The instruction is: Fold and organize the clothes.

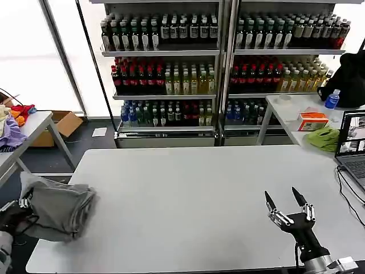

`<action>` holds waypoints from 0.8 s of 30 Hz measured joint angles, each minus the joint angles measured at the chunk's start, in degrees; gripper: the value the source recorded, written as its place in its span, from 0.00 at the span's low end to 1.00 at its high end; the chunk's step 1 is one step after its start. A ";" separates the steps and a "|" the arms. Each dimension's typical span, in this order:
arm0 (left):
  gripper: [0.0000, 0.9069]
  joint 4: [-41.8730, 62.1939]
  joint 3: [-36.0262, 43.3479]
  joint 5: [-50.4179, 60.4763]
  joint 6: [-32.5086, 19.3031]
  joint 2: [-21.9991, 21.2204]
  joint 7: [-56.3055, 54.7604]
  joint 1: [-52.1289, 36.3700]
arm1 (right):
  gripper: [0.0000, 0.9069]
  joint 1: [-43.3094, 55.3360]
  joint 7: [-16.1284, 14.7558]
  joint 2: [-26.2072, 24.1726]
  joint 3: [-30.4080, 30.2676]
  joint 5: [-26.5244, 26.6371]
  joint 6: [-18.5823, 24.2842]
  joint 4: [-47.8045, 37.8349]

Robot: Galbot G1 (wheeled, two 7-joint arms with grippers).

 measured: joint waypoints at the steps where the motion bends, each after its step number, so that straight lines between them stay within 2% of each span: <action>1: 0.01 -1.08 0.02 0.00 0.11 0.17 -0.32 0.11 | 1.00 -0.09 -0.05 0.07 0.00 -0.12 0.10 -0.13; 5: 0.01 -5.97 3.16 0.86 0.60 0.00 -3.03 0.10 | 1.00 -0.36 -0.12 0.40 -0.12 -0.70 0.39 -0.76; 8: 0.01 -9.66 8.75 1.37 1.23 -0.75 -6.27 -0.51 | 1.00 -0.61 -0.15 0.72 -0.36 -1.06 0.41 -0.83; 14: 0.01 -12.16 24.39 2.17 0.91 -3.07 -13.24 -4.28 | 1.00 -1.25 -0.16 1.41 -1.09 -2.11 0.36 -0.87; 19: 0.01 -8.21 37.61 1.54 0.69 -6.95 -16.90 -10.59 | 1.00 -1.83 -0.09 2.08 -1.68 -3.24 -0.03 -0.92; 20: 0.13 -7.20 39.88 1.37 0.69 -7.86 -17.37 -11.90 | 1.00 -1.94 0.00 2.12 -1.82 -3.49 -0.19 -0.88; 21: 0.38 -6.04 42.32 1.08 0.60 -8.96 -17.83 -13.35 | 1.00 -1.97 0.06 2.13 -1.98 -3.68 -0.37 -0.88; 22: 1.00 -4.97 44.44 0.71 0.45 -9.95 -18.26 -14.63 | 1.00 -1.94 0.17 2.13 -2.11 -3.89 -0.58 -0.90; 24: 1.00 -2.90 48.54 -0.40 0.41 -12.08 -19.09 -17.03 | 1.00 -1.72 0.51 2.08 -2.49 -4.12 -1.60 -1.17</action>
